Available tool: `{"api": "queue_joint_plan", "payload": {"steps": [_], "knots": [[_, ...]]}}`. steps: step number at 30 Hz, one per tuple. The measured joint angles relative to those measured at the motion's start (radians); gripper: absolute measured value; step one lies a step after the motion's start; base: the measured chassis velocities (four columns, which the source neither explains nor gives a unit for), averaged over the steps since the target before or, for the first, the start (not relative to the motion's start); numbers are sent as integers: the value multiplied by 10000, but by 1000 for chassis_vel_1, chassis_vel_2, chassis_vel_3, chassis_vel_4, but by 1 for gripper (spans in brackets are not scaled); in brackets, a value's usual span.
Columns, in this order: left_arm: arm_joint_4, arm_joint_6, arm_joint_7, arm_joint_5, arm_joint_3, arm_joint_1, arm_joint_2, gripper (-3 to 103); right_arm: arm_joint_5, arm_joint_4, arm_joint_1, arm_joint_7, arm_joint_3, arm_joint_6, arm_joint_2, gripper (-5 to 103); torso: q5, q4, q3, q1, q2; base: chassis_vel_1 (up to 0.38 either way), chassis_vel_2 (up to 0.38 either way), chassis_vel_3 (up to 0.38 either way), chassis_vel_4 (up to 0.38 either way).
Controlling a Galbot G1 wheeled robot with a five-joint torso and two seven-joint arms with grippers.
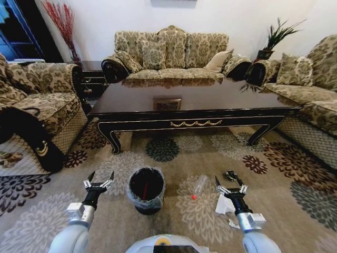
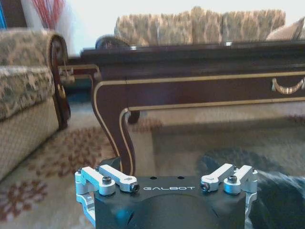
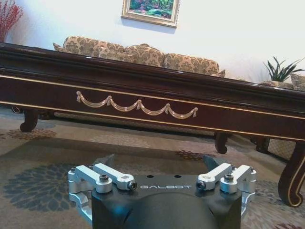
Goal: Move to the front of the table and pick up the trash from the floor, then place it into the trash bin.
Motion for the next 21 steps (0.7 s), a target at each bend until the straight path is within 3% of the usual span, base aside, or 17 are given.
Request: {"api": "queue_joint_plan", "payload": {"steps": [3,4,6,7,9,10,12,14,21], "knots": [[-642,1259,-827,-729,420,-205,266,100,-85,-46,-31,5,-25,3,51,100,1,-1,1,0,0,0,0,0,0],[-642,1259,-827,-729,420,-205,266,100,-85,-46,-31,5,-25,3,51,100,1,-1,1,0,0,0,0,0,0],[-976,1964,-1231,-1186,619,-331,359,100,-97,-57,-39,13,-23,3,60,100,1,-1,1,0,0,0,0,0,0],[-1332,2850,-1652,-1833,864,-544,452,100,-97,-73,-46,20,-11,3,58,100,-1,2,1,1,0,0,0,0,0],[-1545,3720,-2125,-2429,1168,-852,545,100,-97,-110,-50,27,6,3,44,100,0,2,1,0,0,0,0,0,0],[-1545,3720,-2125,-2429,1168,-852,545,100,-97,-110,-50,27,6,3,44,100,0,2,1,0,0,0,0,0,0],[-1657,4952,-3072,-3193,1578,-1408,629,100,-97,-156,-32,63,13,0,27,100,0,-3,1,0,-1,0,0,0,0],[-1567,5728,-3920,-3458,1738,-1742,662,100,-87,-186,37,114,15,-22,20,100,0,-3,2,0,0,0,0,0,0],[-1034,6048,-4497,-4017,1723,-1979,620,100,-70,-360,131,131,-28,-38,-31,100,0,2,2,0,-1,0,0,0,0]]}}
